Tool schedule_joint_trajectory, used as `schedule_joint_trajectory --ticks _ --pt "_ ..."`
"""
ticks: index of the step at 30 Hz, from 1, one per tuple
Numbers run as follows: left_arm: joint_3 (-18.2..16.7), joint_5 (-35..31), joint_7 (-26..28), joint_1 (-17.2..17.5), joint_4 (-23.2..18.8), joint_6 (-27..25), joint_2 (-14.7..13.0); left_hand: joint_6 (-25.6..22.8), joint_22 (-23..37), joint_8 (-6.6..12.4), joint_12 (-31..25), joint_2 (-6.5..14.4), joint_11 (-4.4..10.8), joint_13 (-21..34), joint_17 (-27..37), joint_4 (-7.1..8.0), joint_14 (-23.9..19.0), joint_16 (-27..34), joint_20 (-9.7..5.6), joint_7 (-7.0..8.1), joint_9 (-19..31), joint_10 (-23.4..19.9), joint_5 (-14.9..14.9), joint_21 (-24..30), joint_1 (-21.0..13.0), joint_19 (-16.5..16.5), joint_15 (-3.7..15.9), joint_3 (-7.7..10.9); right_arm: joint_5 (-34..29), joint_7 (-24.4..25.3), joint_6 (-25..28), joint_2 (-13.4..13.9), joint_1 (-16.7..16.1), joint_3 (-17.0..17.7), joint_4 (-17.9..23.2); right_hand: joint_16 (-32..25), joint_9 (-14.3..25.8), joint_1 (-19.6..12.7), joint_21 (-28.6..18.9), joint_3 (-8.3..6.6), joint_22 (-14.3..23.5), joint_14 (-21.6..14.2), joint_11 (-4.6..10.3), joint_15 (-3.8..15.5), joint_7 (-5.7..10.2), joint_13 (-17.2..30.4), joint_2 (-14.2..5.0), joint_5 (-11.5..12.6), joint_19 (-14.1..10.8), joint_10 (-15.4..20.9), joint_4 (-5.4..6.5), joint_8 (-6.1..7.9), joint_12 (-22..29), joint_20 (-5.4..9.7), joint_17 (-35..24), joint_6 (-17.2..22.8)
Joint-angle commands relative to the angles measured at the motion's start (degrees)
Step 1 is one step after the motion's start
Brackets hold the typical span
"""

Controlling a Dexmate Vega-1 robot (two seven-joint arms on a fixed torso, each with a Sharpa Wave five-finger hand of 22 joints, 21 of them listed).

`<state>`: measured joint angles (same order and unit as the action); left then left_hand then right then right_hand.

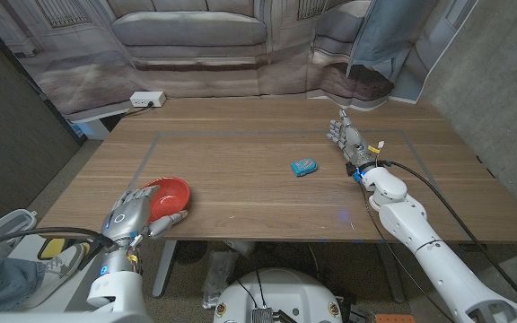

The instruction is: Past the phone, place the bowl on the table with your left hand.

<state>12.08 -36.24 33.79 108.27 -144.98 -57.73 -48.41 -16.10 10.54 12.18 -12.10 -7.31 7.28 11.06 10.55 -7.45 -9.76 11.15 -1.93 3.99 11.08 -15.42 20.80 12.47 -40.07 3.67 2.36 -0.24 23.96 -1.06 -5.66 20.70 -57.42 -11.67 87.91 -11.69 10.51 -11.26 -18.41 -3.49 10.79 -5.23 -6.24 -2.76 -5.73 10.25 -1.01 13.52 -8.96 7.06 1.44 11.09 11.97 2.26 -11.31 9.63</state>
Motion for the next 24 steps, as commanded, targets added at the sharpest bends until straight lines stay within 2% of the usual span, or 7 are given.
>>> schedule_joint_trajectory --ticks 1,4,5,12,15,18,24 --pt "1.87 4.17 1.56 -2.56 1.38 -1.42 -2.46 -0.56 0.12 0.32 -0.20 -0.03 0.11 0.21 0.06 -0.18 -0.70 0.18 -1.18 0.16 0.08 -0.43 0.25 -0.12 -0.80 0.69 3.27 -0.49 0.04 1.14 0.78 0.02 -0.62 -0.11 0.83 -0.03 0.15 -0.46 0.01 0.06 0.15 -0.46 0.02 -0.02 -0.16 0.21 -0.02 0.04 -0.54 0.38 -0.29 0.17 -0.02 1.86 -0.18 0.09" --pt "2.62 5.15 1.99 -3.39 1.76 -2.10 -2.72 -0.52 0.12 0.27 -0.18 0.06 0.01 0.22 0.07 -0.16 -0.87 0.22 -1.14 0.14 0.09 -0.46 0.27 -0.12 -0.98 0.75 3.35 -0.57 -0.03 1.02 0.60 0.15 -0.69 -0.15 0.75 -0.03 0.15 -0.48 0.04 0.07 0.16 -0.48 -0.05 -0.02 -0.16 0.21 -0.03 0.04 -0.57 0.35 -0.30 0.16 -0.04 1.89 -0.18 0.06" --pt "2.87 5.40 2.20 -3.60 1.89 -2.15 -2.97 -0.52 0.12 0.25 -0.25 0.12 0.79 0.22 0.07 -0.15 -0.92 0.22 -1.11 0.15 0.10 -0.73 0.29 -0.14 -1.11 0.74 3.34 -0.63 0.16 1.17 0.80 0.05 -0.73 -0.06 0.86 -0.02 0.15 -0.48 0.06 0.07 0.16 -0.48 -0.02 0.01 -0.14 0.21 -0.03 0.04 -0.55 0.34 -0.31 0.16 -0.04 1.88 -0.18 0.07" --pt "4.37 7.31 3.62 -5.31 2.11 -3.86 -3.47 -0.56 0.13 0.20 -0.08 0.27 0.61 0.24 0.09 -0.09 -0.97 0.17 -1.05 0.29 0.11 -0.50 0.32 -0.10 -1.43 0.96 3.44 -0.83 0.33 0.80 0.25 0.09 -0.39 0.07 0.48 0.02 0.15 -0.49 0.12 0.10 0.16 -0.43 -0.02 0.08 -0.15 0.22 -0.06 0.04 -0.61 0.42 -0.34 0.17 -0.02 1.87 -0.18 0.10" --pt "4.95 7.83 4.95 -5.86 2.99 -3.78 -3.72 -0.61 0.14 0.18 -0.21 0.38 0.09 0.25 0.09 -0.05 -1.07 0.18 -1.01 0.35 0.12 -0.90 0.35 -0.12 -1.60 0.97 3.43 -0.94 0.64 0.85 0.44 -0.09 -0.21 0.21 0.21 0.03 0.15 -0.49 0.16 0.11 0.17 -0.44 0.11 0.08 -0.15 0.22 -0.08 0.04 -0.64 0.45 -0.35 0.17 -0.02 1.85 -0.19 0.10" --pt "4.82 8.64 6.60 -5.71 3.71 -2.56 -3.68 -1.31 0.14 0.40 -0.29 0.52 0.54 0.26 0.11 0.00 -1.56 0.31 -1.21 0.69 0.13 -1.25 0.40 -0.09 -1.85 1.14 3.68 -1.08 0.39 0.58 -0.02 -0.08 -0.03 0.07 -0.30 0.03 0.15 -0.50 0.18 0.12 0.17 -0.44 0.06 0.09 -0.09 0.22 -0.09 0.03 -0.65 0.40 -0.36 0.16 -0.04 1.85 -0.19 0.09" --pt "6.28 9.86 6.96 -7.32 3.94 -4.42 -4.27 -1.74 0.15 0.49 -0.34 0.64 0.80 0.27 0.12 0.04 -1.91 0.38 -1.11 0.83 0.14 -1.56 0.43 -0.05 -2.12 1.35 3.77 -1.25 0.65 0.34 -0.05 -0.63 0.37 0.05 -1.22 0.02 0.15 -0.49 0.23 0.14 0.17 -0.49 0.01 0.09 -0.11 0.22 -0.10 0.03 -0.70 0.42 -0.38 0.14 -0.04 1.89 -0.20 0.05"
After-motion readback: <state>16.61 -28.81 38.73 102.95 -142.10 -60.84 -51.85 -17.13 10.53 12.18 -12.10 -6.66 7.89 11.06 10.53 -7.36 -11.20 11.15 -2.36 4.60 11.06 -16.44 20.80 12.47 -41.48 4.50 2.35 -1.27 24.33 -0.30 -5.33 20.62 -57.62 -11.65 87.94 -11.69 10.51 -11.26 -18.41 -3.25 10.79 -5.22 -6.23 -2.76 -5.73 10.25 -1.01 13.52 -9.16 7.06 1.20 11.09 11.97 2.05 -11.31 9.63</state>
